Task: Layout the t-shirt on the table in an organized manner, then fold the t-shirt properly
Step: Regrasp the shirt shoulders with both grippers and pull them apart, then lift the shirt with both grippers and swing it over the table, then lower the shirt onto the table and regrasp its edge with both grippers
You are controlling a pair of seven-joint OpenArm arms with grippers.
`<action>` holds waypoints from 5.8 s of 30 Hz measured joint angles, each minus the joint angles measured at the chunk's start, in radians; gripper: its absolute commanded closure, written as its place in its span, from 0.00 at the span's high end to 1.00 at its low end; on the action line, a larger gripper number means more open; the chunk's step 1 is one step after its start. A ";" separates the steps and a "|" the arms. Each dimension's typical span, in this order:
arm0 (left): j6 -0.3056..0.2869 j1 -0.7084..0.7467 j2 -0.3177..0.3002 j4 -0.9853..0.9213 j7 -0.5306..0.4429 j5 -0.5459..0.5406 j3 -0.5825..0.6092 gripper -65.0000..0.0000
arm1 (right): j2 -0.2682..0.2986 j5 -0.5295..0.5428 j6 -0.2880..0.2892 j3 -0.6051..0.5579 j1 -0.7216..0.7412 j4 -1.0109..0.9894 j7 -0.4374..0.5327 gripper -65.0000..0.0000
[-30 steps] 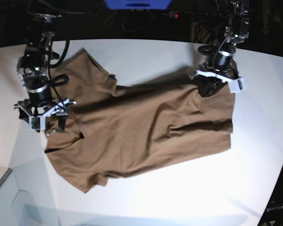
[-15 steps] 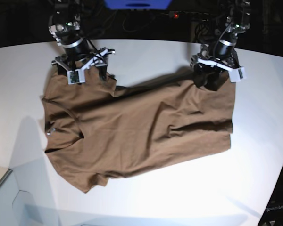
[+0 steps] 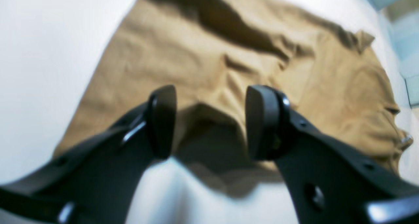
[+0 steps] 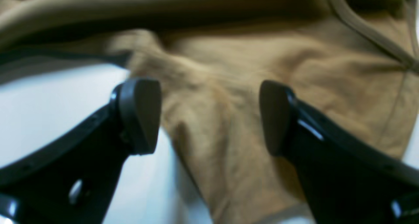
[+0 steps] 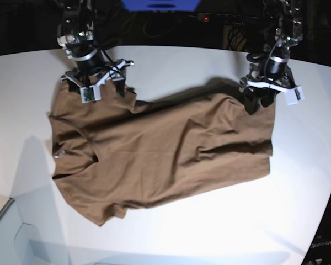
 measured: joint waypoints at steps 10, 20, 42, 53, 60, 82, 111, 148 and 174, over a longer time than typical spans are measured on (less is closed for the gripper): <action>0.003 0.013 0.002 -0.063 0.006 0.001 0.000 0.51 | -0.001 0.002 0.001 0.000 -0.009 -0.048 0.013 0.73; -0.008 0.081 0.002 0.017 0.006 0.007 -0.129 0.51 | -0.001 0.002 0.001 0.000 -0.009 -0.048 0.013 0.73; -0.031 0.000 -0.024 -0.253 -0.096 0.010 -0.069 0.30 | -0.001 0.002 0.001 -0.002 -0.006 -0.051 0.013 0.72; -0.027 -0.024 -0.043 -0.270 -0.090 0.000 -0.041 0.00 | 0.000 0.001 0.002 -0.003 -0.012 -0.051 0.015 0.29; 0.011 0.010 -0.051 -0.166 0.029 0.007 -0.175 0.00 | 0.009 0.003 0.003 -0.003 -0.039 0.014 -0.012 0.00; -0.005 -0.341 -0.192 0.242 0.019 0.008 -0.351 0.00 | 0.007 0.000 0.002 0.015 0.102 0.301 0.569 0.00; -0.007 -0.543 -0.148 0.051 0.031 0.186 -0.196 0.00 | -0.103 0.003 -0.105 0.057 0.667 -0.264 0.686 0.00; -0.005 -0.476 -0.009 -0.259 0.109 0.508 -0.115 0.53 | -0.055 0.005 -0.105 0.088 0.428 -0.439 0.654 0.73; -0.008 -0.494 0.033 -0.491 0.105 0.510 -0.149 0.23 | -0.095 0.010 -0.106 0.085 0.091 -0.314 0.666 0.73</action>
